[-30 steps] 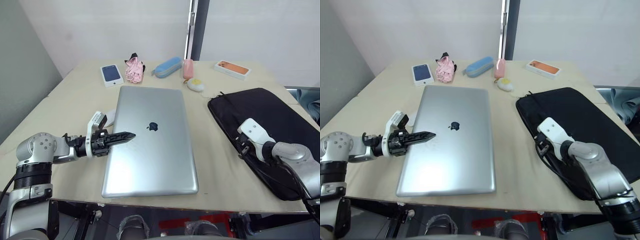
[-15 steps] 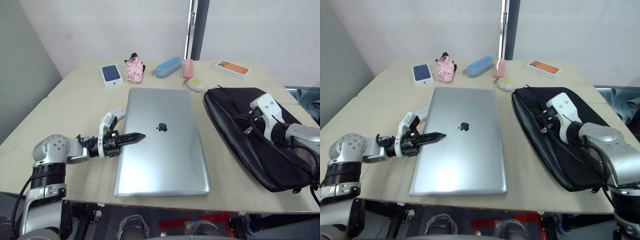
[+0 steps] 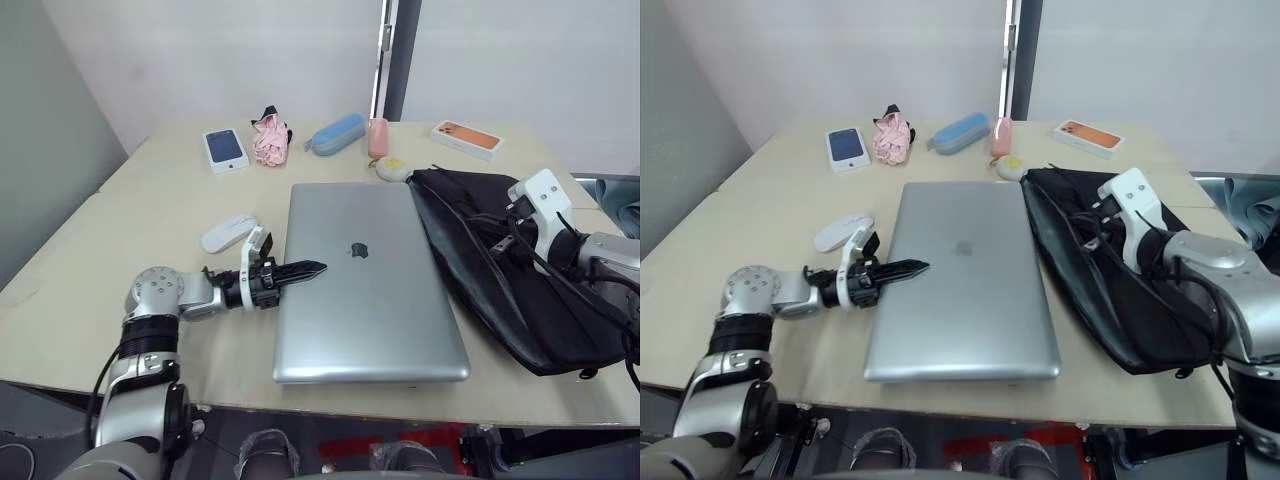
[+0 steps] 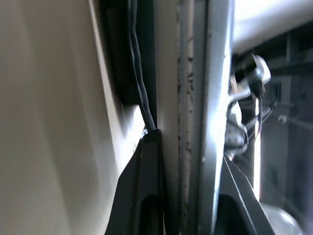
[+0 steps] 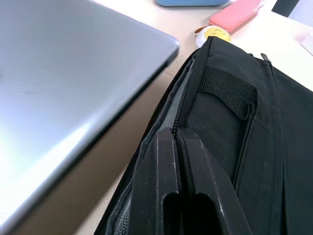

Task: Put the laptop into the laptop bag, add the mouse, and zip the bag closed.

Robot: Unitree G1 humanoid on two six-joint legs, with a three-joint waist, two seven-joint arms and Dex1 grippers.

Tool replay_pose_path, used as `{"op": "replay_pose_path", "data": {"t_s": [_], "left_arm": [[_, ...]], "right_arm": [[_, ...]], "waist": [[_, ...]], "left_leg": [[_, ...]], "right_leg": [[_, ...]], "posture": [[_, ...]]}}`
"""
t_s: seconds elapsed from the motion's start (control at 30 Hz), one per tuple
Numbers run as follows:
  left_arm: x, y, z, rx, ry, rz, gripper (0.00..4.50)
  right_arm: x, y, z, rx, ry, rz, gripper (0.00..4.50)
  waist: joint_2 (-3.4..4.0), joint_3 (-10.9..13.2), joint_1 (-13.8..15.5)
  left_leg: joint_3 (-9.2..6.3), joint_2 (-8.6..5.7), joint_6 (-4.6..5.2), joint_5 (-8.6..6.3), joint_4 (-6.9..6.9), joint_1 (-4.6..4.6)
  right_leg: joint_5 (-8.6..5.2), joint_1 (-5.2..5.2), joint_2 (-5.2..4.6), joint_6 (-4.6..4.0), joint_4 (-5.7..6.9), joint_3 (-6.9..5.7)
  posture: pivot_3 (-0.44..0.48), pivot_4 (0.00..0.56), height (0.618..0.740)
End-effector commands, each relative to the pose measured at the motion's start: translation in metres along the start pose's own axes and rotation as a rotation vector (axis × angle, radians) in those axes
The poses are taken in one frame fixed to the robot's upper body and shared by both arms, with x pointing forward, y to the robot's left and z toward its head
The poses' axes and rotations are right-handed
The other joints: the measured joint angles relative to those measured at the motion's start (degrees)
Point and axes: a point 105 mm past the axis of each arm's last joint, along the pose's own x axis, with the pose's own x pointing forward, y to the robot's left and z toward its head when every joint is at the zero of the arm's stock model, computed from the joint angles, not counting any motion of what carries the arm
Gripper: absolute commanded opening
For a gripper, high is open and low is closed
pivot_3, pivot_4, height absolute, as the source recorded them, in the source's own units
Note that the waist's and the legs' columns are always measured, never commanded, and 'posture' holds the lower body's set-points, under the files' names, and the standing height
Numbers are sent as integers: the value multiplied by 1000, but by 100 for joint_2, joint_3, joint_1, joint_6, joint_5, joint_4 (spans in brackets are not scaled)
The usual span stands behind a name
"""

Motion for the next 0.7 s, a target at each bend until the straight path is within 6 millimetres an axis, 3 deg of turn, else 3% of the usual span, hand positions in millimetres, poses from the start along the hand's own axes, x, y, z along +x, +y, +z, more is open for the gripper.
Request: {"op": "replay_pose_path", "data": {"t_s": [0.03, 0.5, 0.7], "left_arm": [[6, -29, 11, 44, -37, -129, 303], [33, -16, 5, -11, -61, -79, 303], [40, -22, 7, -25, -85, -125, 303]], "right_arm": [[-3, 8, 14, -47, -55, 3, 41], [2, 23, 21, -27, -85, 28, 41], [6, 38, 19, 20, -93, 43, 41]], "waist": [[0, 0, -20], [0, 0, 13], [0, 1, 3]], "left_leg": [[1, 0, -1, 0, 0, -1], [-11, -5, -3, 2, -10, -23], [-12, -5, -3, 3, -10, -22]], "right_leg": [[0, -1, 0, 0, -2, 2], [6, -1, 3, 10, -27, -12], [8, -1, 3, 14, -27, -11]], "posture": [[0, 150, 740], [0, 150, 740], [0, 150, 740]]}}
